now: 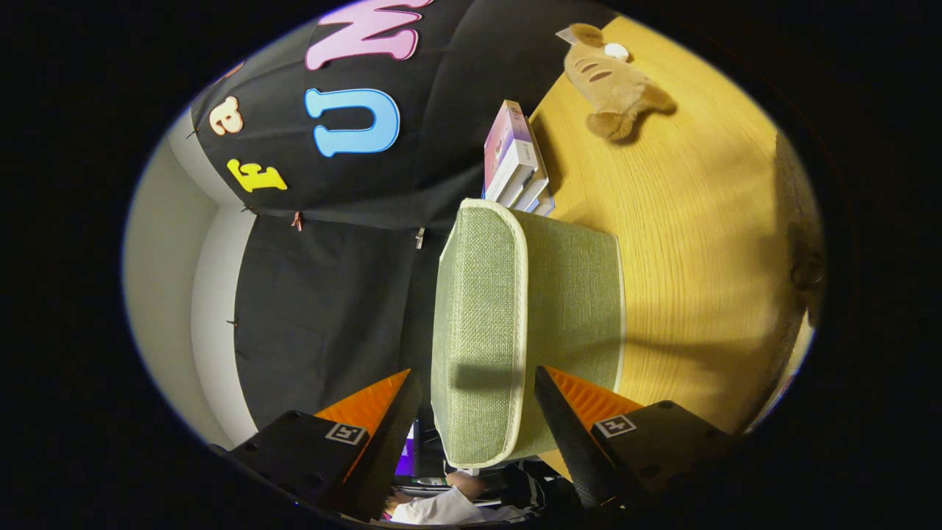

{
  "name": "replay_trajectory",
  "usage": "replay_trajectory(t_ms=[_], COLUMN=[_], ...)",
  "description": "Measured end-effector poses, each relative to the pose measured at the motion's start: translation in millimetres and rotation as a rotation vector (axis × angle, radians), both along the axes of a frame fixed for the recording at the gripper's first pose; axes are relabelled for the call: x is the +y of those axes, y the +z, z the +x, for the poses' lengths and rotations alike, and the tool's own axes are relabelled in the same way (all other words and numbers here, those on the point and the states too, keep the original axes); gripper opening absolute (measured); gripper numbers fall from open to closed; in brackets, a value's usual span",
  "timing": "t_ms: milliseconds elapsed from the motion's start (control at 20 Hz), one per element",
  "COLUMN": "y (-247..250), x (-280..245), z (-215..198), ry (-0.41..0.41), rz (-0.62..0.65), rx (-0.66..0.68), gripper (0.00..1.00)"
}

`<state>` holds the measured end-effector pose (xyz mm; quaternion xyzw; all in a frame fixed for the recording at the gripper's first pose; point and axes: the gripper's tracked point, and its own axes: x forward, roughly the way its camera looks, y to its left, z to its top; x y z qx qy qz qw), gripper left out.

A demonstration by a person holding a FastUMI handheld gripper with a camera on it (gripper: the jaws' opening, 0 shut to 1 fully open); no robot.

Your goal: Open the storage box then place both shoes into the box .Put the left shoe in first, then the right shoe, with the right side of both shoes facing outward in a uniform manner.

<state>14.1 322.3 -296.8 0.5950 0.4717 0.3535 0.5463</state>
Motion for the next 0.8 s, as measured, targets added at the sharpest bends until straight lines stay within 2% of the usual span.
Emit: replay_trajectory(t_ms=[200, 300, 350, 450, 500, 550, 650, 700, 800], y=[-5.4, 6.1, 0.5, -3.2, -3.0, -4.8, 4.6, 7.8, 20.0], x=[10.0, 10.4, 9.0, 13.3, 14.1, 10.3, 3.5, 2.9, 0.1], z=[-1.2, 1.7, 3.6, -0.5, -3.2, -3.7, -2.0, 0.7, -0.7], ry=[0.005, -0.008, -0.011, 0.005, 0.015, 0.018, -0.002, -0.008, -0.020], rz=[0.062, 0.131, 0.123, 0.126, 0.132, 0.134, 0.161, 0.156, 0.144], rx=[0.034, 0.048, 0.048, 0.064, 0.072, 0.070, 0.059, 0.043, 0.016], gripper=[0.95, 0.95, 0.92, 0.73, 0.59, 0.55, 0.22, 0.11, 0.08])
